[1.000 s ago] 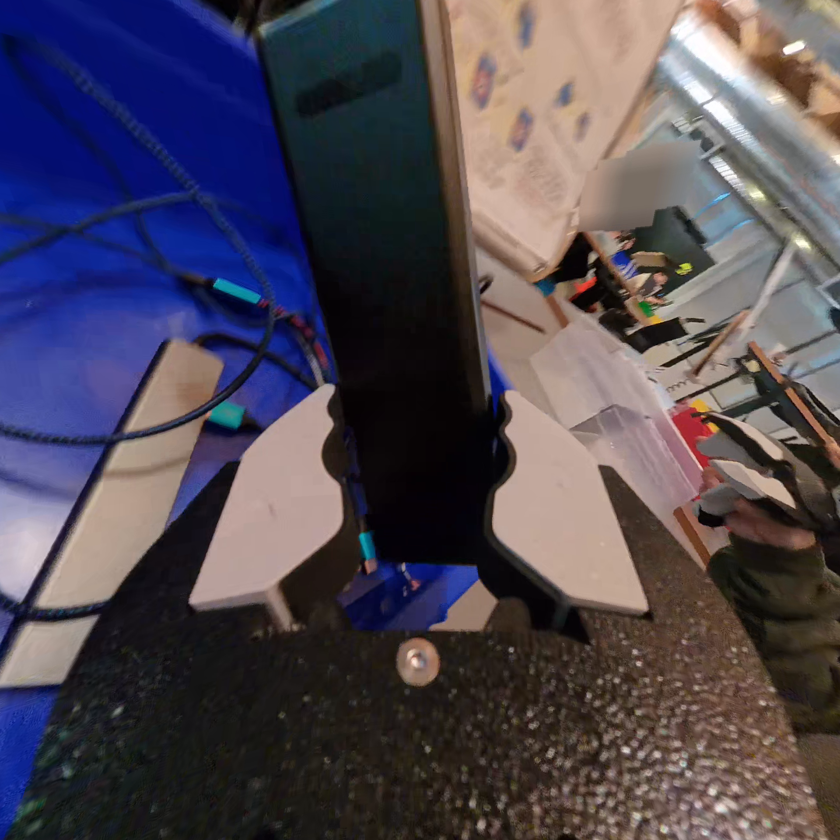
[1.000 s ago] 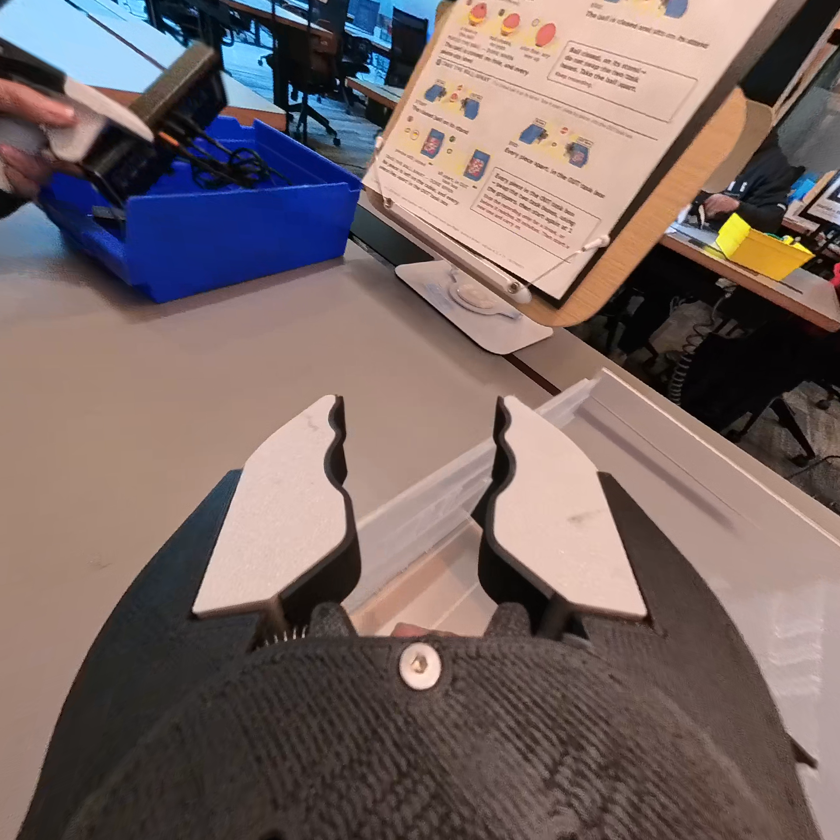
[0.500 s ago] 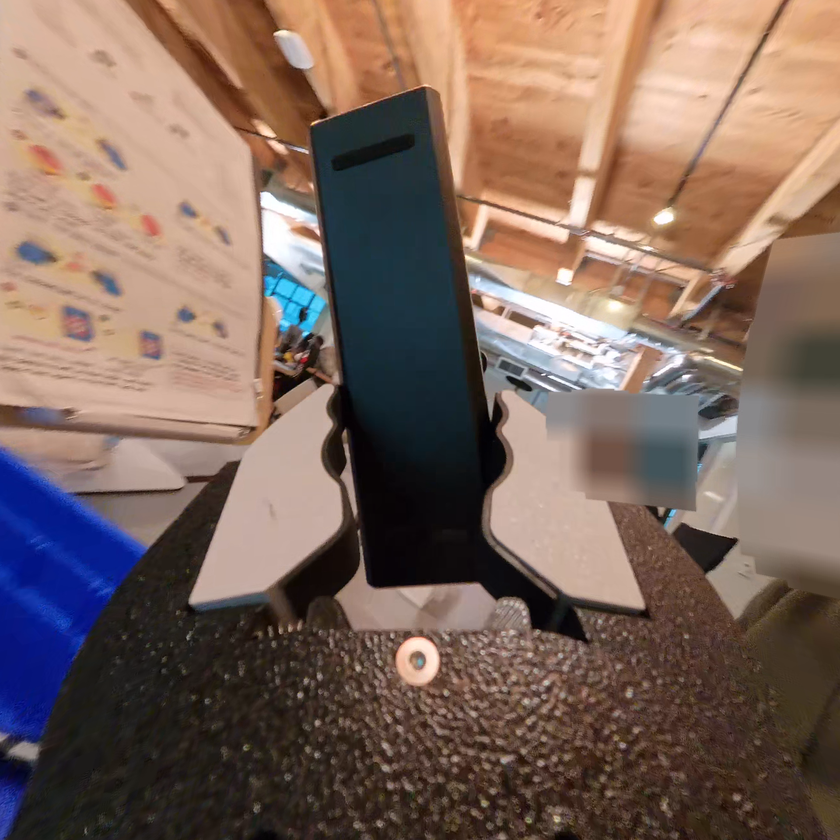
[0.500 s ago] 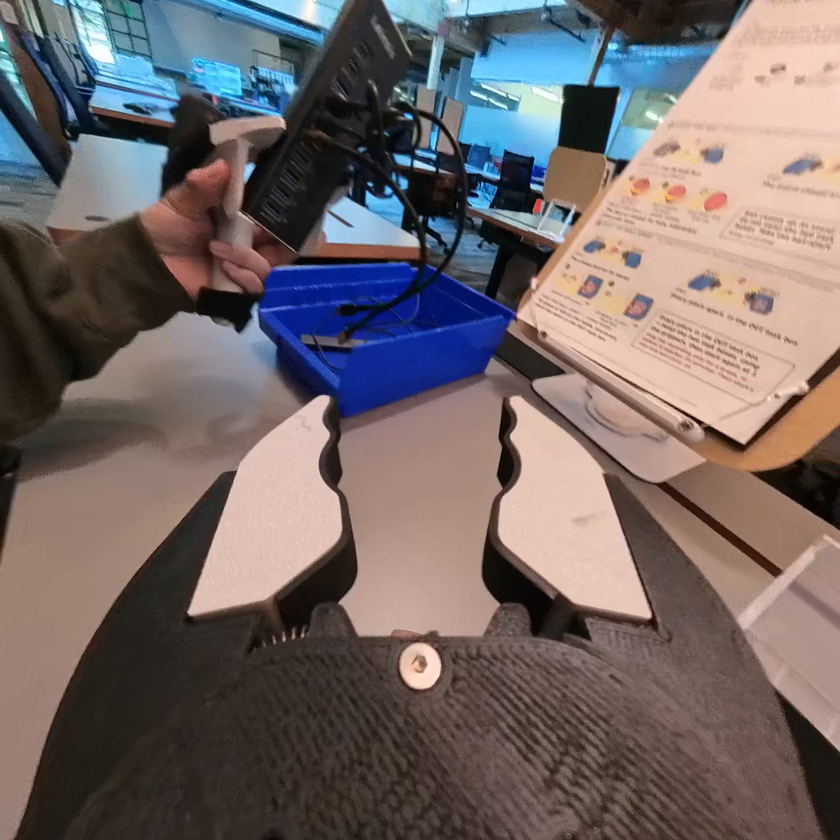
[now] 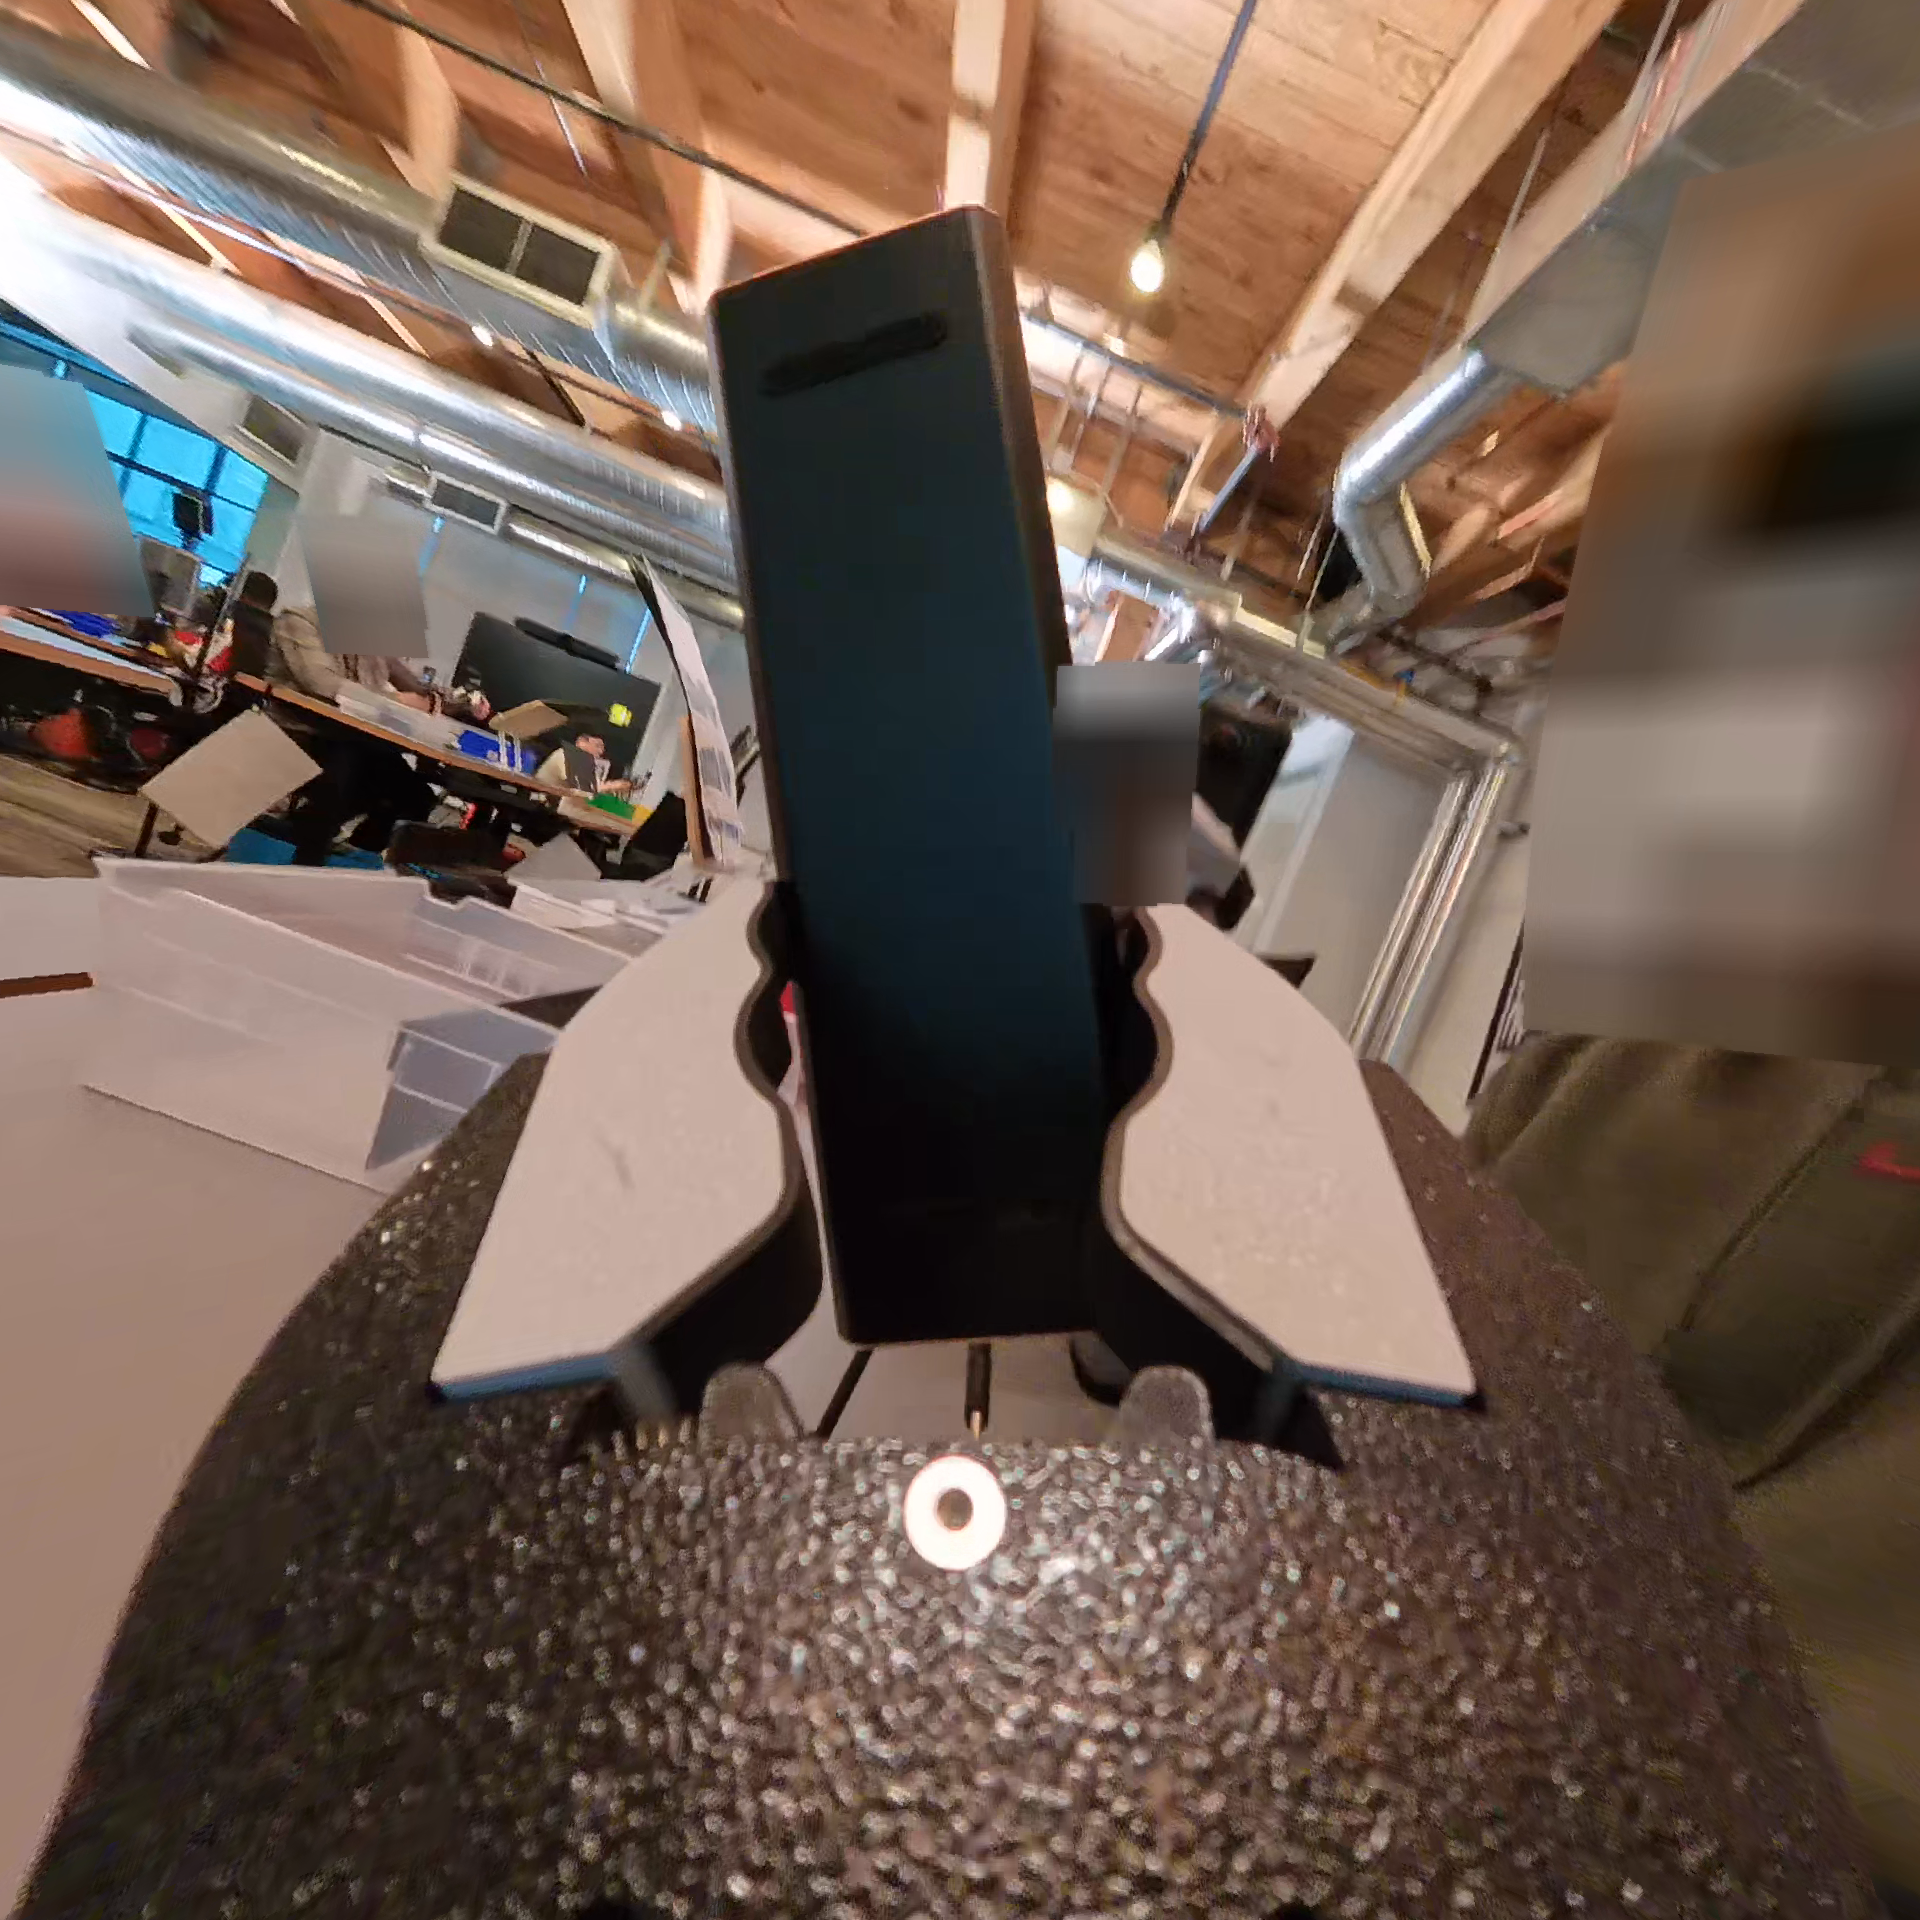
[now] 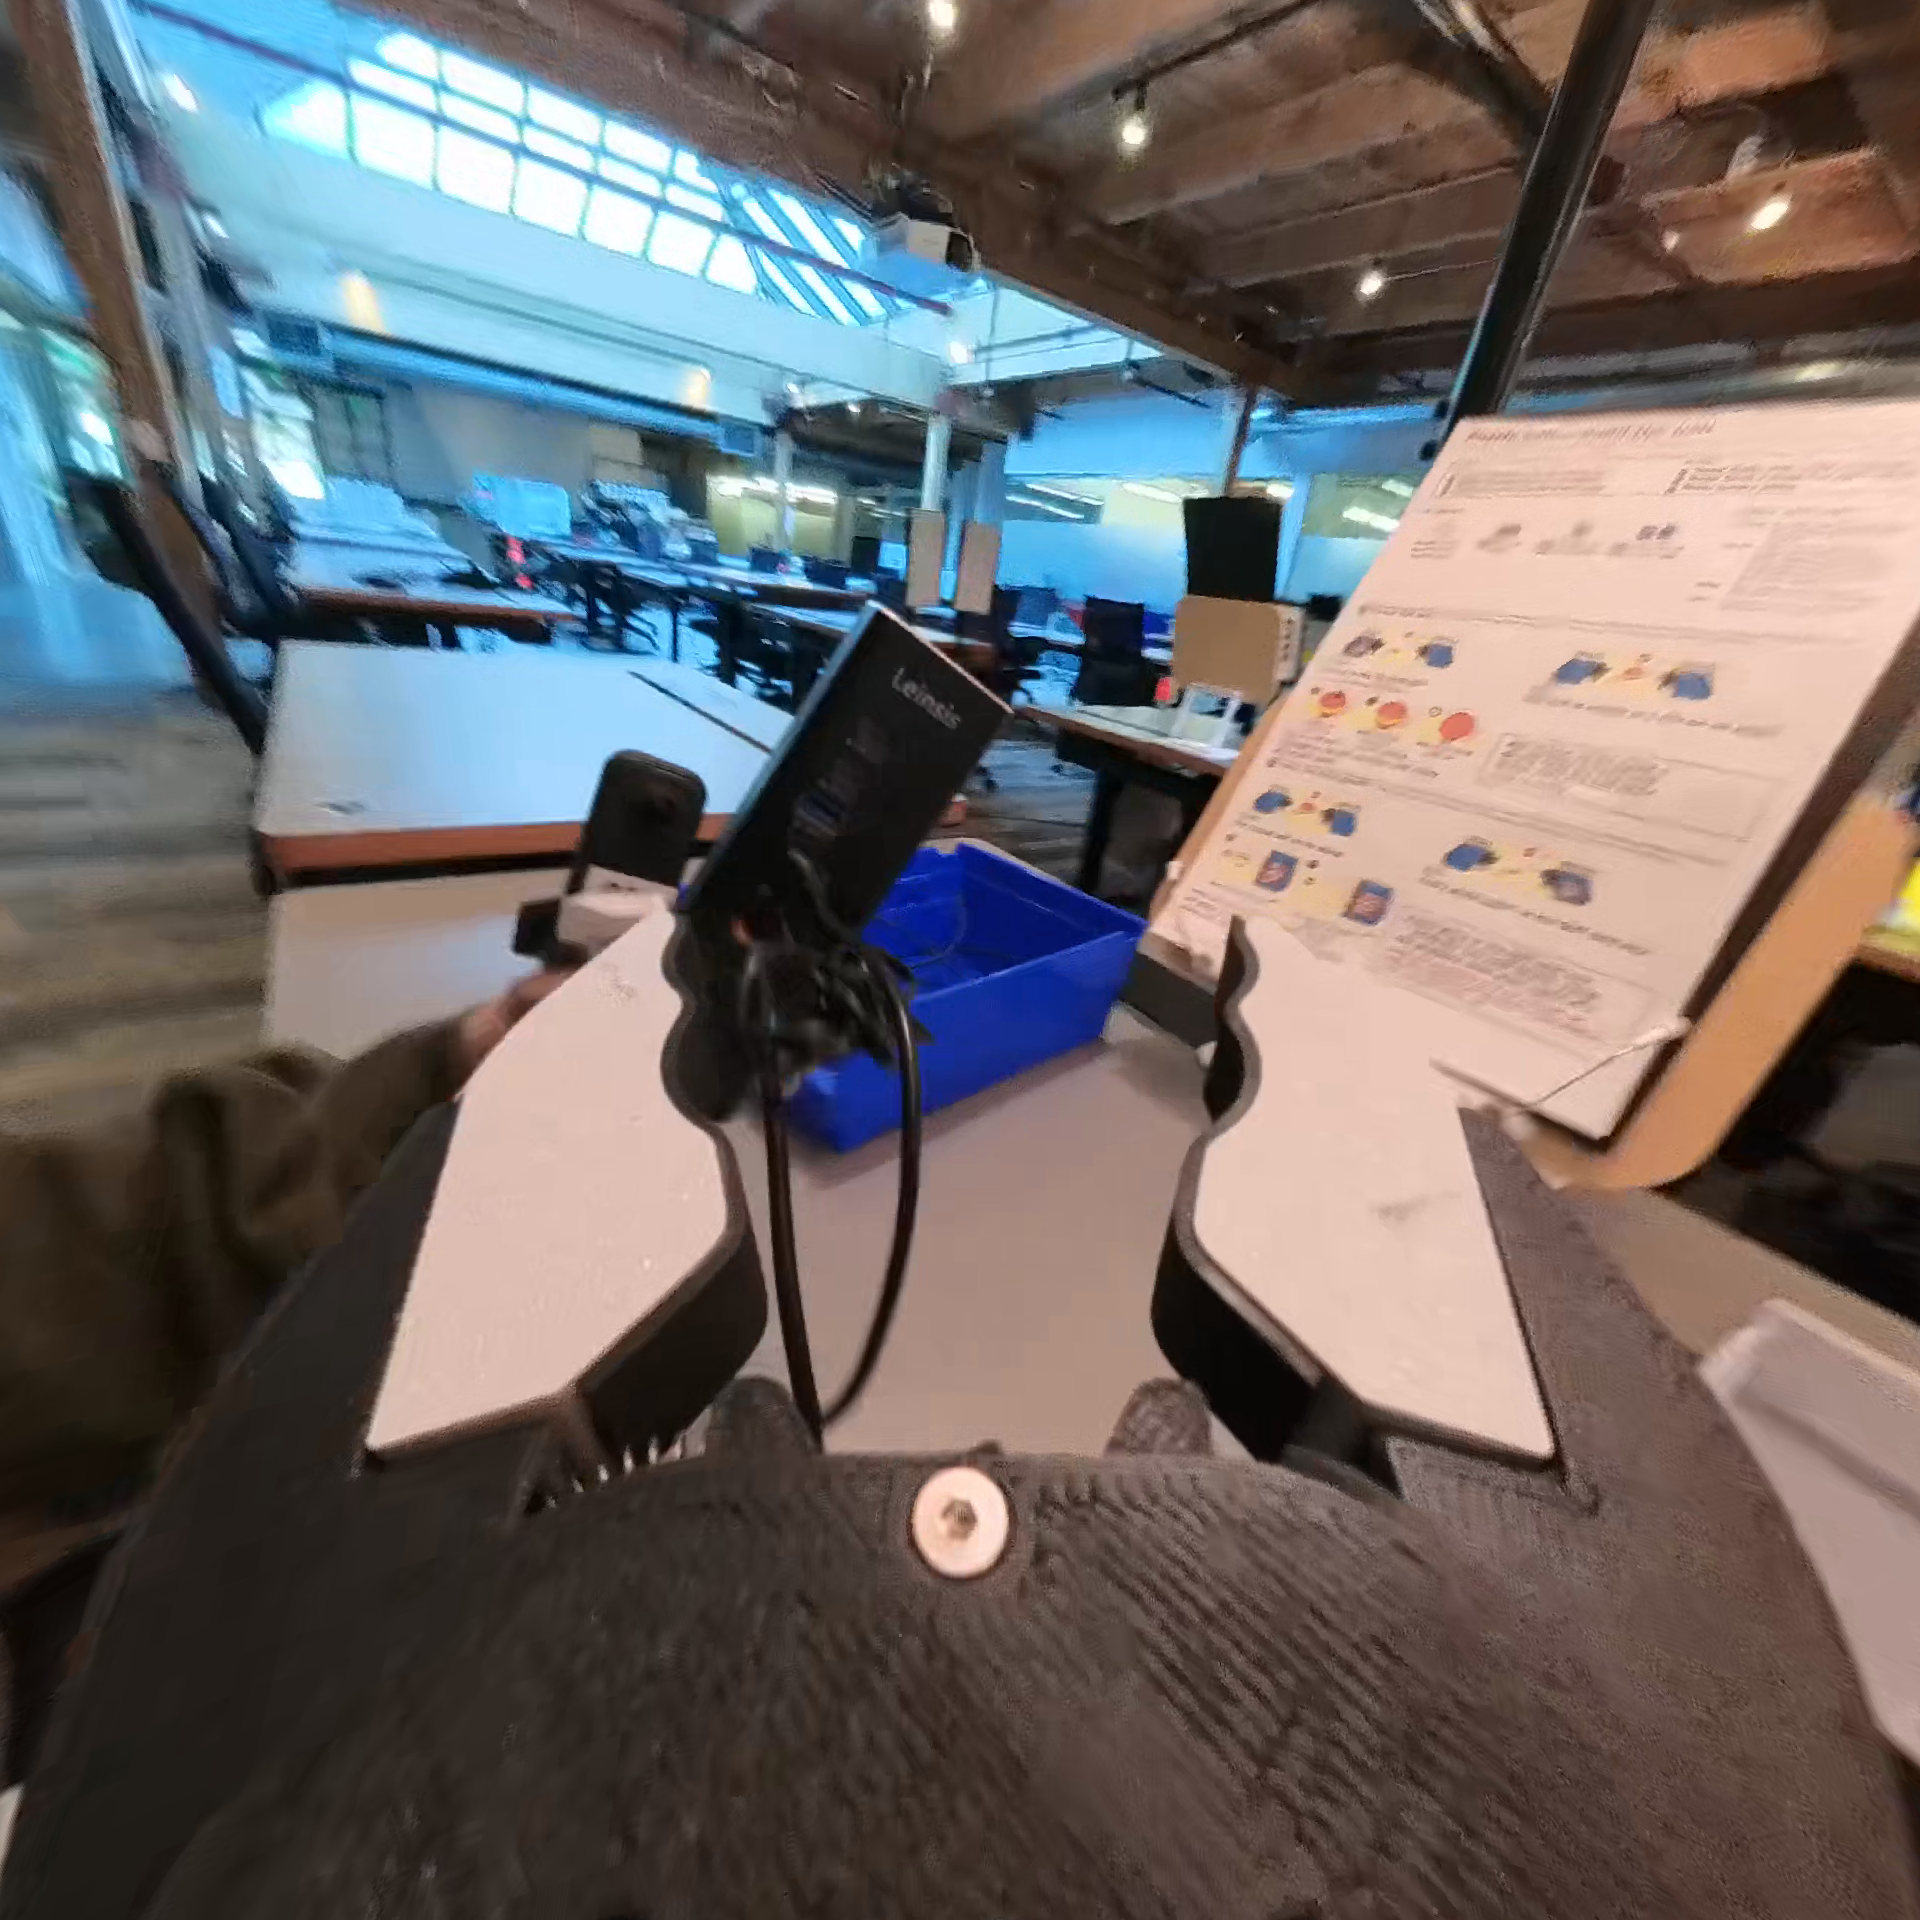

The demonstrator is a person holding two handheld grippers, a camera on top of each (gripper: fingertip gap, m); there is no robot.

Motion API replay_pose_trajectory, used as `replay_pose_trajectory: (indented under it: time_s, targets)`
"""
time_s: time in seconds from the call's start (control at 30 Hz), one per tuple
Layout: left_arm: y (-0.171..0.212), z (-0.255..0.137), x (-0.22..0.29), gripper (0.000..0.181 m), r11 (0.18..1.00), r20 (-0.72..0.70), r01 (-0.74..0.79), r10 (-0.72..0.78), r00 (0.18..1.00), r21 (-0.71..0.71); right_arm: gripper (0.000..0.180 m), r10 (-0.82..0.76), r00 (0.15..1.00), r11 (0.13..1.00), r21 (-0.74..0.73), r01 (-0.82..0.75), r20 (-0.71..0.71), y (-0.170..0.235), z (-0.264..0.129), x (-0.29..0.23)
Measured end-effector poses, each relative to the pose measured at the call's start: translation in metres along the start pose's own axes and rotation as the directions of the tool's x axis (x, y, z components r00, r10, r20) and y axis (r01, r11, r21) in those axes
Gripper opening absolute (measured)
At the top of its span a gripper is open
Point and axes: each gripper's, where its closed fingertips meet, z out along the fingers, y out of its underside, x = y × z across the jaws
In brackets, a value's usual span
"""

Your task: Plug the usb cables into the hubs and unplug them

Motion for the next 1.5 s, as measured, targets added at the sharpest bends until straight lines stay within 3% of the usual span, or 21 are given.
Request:
replay_pose_trajectory:
  time_s: [0.17,0.23,0.27,0.4,0.67,0.83,0.9,1.0,1.17,1.3,1.5]
  targets:
    - [0.055,0.025,0.004,0.061,0.955,-0.063,-0.166,0.155,0.986,-0.245,0.096,0.134,0.987,0.991,-0.026,-0.133,0.083,0.028,0.004,0.000]
    - [0.077,0.036,0.008,0.061,0.917,-0.114,-0.224,0.197,0.974,-0.331,0.086,0.172,0.974,0.984,-0.068,-0.163,0.149,0.043,0.007,-0.010]
    - [0.089,0.040,0.010,0.061,0.889,-0.141,-0.256,0.217,0.966,-0.379,0.071,0.164,0.963,0.986,-0.071,-0.152,0.214,0.047,0.006,-0.020]
    - [0.118,0.043,-0.005,0.060,0.760,-0.152,-0.361,0.334,0.930,-0.541,0.068,0.100,0.963,0.993,-0.086,-0.081,0.250,0.062,0.008,-0.024]
    - [0.131,0.033,-0.011,0.065,0.634,-0.118,-0.403,0.442,0.889,-0.661,0.066,0.002,0.933,0.987,-0.150,0.055,0.361,0.080,0.015,-0.044]
    - [0.135,0.038,0.000,0.075,0.650,-0.127,-0.326,0.334,0.934,-0.687,0.066,-0.033,0.893,0.978,-0.167,0.121,0.449,0.089,0.017,-0.066]
    - [0.141,0.037,0.003,0.070,0.633,-0.131,-0.295,0.292,0.947,-0.716,0.066,-0.045,0.886,0.974,-0.178,0.142,0.461,0.092,0.017,-0.069]
    - [0.148,0.035,0.002,0.070,0.581,-0.131,-0.306,0.324,0.937,-0.754,0.065,-0.055,0.870,0.971,-0.177,0.161,0.490,0.094,0.015,-0.073]
    - [0.152,0.035,-0.003,0.070,0.563,-0.138,-0.335,0.363,0.922,-0.755,0.067,-0.117,0.861,0.952,-0.192,0.239,0.495,0.101,0.012,-0.071]
    - [0.152,0.036,-0.010,0.070,0.630,-0.093,-0.304,0.345,0.934,-0.715,0.063,-0.162,0.890,0.937,-0.215,0.274,0.426,0.099,0.010,-0.056]
    - [0.118,0.020,-0.023,0.069,0.748,-0.025,-0.273,0.325,0.945,-0.604,0.052,-0.035,0.909,0.941,-0.293,0.170,0.415,0.092,-0.013,-0.036]
